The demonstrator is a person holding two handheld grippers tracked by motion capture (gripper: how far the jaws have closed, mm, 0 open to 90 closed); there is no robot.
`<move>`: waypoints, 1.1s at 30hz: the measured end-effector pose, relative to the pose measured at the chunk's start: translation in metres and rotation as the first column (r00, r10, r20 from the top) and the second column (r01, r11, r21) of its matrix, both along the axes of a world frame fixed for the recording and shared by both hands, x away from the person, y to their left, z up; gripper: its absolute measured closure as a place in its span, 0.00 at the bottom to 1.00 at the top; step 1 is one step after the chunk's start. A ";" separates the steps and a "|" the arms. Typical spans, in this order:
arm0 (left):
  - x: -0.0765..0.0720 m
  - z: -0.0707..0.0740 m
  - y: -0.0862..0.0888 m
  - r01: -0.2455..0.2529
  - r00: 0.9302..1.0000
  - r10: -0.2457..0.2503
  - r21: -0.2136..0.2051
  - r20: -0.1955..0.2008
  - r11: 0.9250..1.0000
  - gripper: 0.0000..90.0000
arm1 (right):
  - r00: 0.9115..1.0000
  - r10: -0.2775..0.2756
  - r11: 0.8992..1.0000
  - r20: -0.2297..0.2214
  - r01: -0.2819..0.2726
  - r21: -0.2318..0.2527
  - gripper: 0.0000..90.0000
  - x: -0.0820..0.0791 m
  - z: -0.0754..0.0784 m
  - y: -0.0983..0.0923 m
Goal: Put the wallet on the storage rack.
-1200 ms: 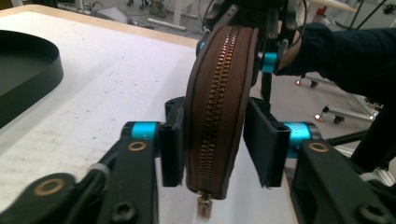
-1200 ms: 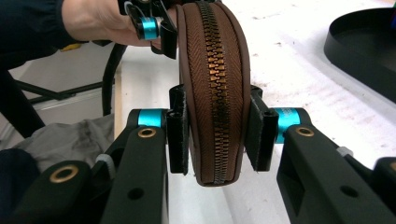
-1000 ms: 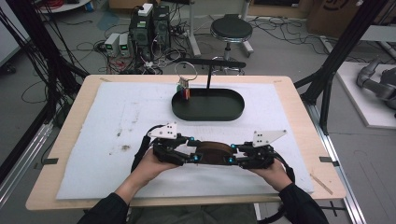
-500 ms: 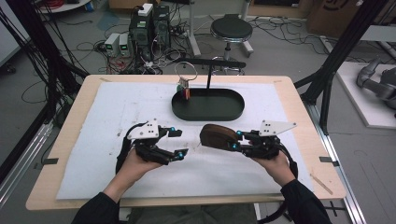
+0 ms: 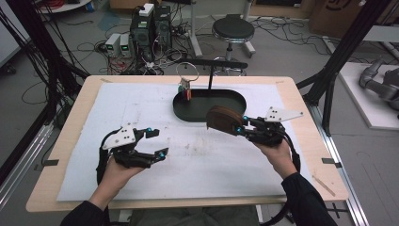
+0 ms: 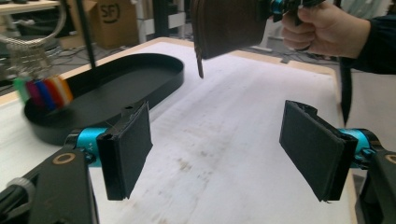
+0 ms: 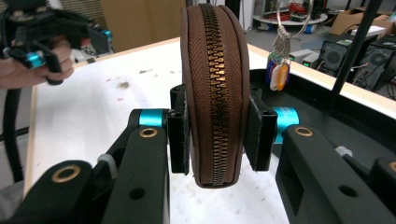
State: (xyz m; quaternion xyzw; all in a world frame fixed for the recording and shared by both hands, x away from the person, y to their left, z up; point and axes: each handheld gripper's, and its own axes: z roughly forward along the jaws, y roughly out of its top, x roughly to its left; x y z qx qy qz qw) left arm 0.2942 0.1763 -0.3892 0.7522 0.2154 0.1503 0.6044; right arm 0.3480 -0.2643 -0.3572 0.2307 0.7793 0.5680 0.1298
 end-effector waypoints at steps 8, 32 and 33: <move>-0.002 -0.009 0.014 -0.073 0.997 0.073 0.001 0.007 0.997 0.28 | 0.999 -0.034 0.999 0.008 0.034 -0.012 0.75 0.019 0.004 0.016; -0.005 -0.007 0.016 -0.092 0.994 0.092 -0.002 0.066 0.996 0.28 | 0.988 -0.153 0.986 -0.034 0.151 -0.066 0.76 0.080 -0.022 0.073; -0.005 -0.007 0.017 -0.090 0.994 0.090 0.001 0.068 0.996 0.28 | 0.986 -0.162 0.985 -0.032 0.160 -0.066 0.76 0.083 -0.023 0.073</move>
